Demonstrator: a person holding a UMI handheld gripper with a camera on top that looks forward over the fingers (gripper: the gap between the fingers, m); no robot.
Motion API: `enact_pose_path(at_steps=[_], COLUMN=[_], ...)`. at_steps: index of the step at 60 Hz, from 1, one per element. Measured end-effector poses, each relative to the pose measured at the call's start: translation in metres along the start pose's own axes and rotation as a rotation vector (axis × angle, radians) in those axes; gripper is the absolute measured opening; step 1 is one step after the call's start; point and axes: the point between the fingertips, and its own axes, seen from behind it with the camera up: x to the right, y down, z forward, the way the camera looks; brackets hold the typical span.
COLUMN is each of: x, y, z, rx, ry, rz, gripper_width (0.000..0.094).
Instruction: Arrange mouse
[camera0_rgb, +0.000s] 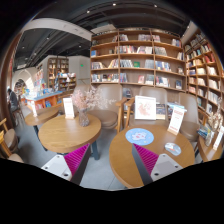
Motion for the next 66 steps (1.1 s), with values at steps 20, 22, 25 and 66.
enact_pose_path(at_steps=[20,22,25,66], x=[0.093,0.105,0.125,0.308], y=[0.017,0.020,0.026,0.116], z=[-0.001,-0.002,-0.002,0.018], rx=[-0.023,-0.028,-0.036,-0.136], ry=[0.143,0.162,0.194,0.416], rz=[-0.002,-0.003,-0.002,0.084], gripper_width=[0.0855,0.0854,0.0854,0.0854])
